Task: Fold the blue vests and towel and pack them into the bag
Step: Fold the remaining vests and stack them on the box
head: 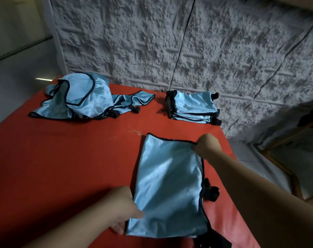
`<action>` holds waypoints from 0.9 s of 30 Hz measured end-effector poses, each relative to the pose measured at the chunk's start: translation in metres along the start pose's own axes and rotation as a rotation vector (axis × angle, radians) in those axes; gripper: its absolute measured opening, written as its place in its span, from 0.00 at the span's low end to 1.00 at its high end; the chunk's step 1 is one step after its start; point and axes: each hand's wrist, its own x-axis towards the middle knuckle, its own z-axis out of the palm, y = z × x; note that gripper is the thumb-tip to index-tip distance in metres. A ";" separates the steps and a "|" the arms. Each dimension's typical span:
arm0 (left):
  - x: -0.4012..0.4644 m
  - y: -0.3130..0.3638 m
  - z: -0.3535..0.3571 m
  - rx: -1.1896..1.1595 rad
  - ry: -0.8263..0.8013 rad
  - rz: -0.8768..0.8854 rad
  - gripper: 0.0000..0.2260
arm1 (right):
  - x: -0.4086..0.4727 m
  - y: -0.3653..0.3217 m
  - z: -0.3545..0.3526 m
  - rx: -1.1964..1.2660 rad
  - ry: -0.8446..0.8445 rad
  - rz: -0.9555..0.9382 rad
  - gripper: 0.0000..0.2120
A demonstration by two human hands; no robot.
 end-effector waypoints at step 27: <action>0.231 -0.086 0.037 -0.018 0.336 0.189 0.40 | -0.094 -0.139 0.095 -0.221 -0.256 -0.519 0.34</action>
